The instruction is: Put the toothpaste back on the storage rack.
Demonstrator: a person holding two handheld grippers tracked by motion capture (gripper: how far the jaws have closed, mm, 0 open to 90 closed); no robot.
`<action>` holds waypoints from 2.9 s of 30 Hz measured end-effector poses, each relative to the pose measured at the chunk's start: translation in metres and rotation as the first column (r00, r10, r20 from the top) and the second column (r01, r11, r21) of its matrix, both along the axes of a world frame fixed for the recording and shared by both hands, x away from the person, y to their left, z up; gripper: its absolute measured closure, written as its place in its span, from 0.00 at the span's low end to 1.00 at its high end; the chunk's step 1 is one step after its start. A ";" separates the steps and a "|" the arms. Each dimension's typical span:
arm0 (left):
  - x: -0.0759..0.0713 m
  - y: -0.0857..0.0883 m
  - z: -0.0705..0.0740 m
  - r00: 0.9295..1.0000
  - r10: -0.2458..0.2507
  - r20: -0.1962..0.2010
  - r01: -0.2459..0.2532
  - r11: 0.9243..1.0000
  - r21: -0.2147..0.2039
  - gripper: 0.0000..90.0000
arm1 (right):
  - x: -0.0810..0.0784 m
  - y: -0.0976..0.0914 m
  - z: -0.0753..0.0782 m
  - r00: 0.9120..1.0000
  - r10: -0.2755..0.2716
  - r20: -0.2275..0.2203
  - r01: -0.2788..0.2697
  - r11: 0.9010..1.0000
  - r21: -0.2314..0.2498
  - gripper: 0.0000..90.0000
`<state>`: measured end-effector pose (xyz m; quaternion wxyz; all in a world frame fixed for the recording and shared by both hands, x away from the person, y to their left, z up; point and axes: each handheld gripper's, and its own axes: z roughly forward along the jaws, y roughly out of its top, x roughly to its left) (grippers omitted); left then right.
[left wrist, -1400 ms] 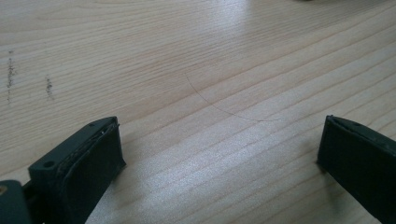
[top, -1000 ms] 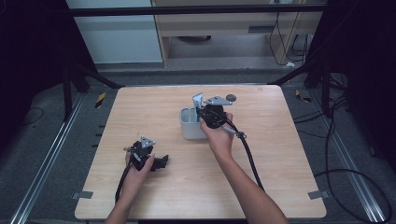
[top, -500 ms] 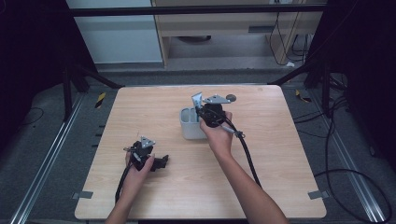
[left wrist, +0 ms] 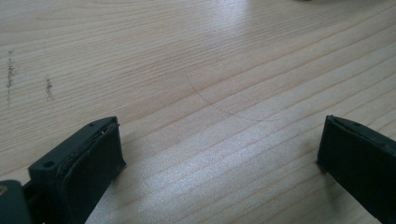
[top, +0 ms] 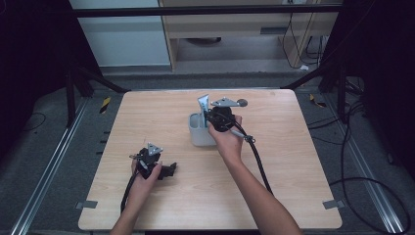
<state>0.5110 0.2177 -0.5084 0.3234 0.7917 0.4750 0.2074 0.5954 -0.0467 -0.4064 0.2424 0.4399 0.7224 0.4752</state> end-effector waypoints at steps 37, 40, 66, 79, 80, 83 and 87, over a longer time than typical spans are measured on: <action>0.000 0.000 0.000 1.000 0.000 0.000 0.000 1.000 0.000 0.00 | -0.007 -0.017 0.013 1.000 -0.012 0.015 0.012 1.000 -0.018 0.84; 0.000 0.000 0.000 1.000 0.000 0.000 0.000 1.000 0.000 0.00 | -0.008 -0.019 0.015 1.000 -0.012 0.022 0.013 1.000 -0.024 0.83; 0.000 0.000 0.000 1.000 0.000 0.000 0.000 1.000 0.000 0.00 | -0.012 -0.038 0.023 1.000 -0.021 0.003 0.022 0.997 -0.077 0.41; 0.000 0.000 0.000 1.000 0.000 0.000 0.000 1.000 0.000 0.00 | -0.012 -0.051 0.028 1.000 0.024 -0.004 -0.024 0.995 -0.099 0.22; 0.000 0.000 0.000 1.000 0.000 0.000 0.000 1.000 0.000 0.00 | -0.012 -0.051 0.028 1.000 0.023 -0.003 -0.023 0.995 -0.100 0.20; 0.000 0.000 0.000 1.000 0.000 0.000 0.000 1.000 0.000 0.00 | -0.012 -0.055 0.029 1.000 0.022 0.003 -0.022 0.993 -0.114 0.17; 0.000 0.000 0.000 1.000 0.000 0.000 0.000 1.000 0.000 0.00 | -0.014 -0.058 0.031 1.000 -0.005 -0.005 0.004 0.985 -0.170 0.14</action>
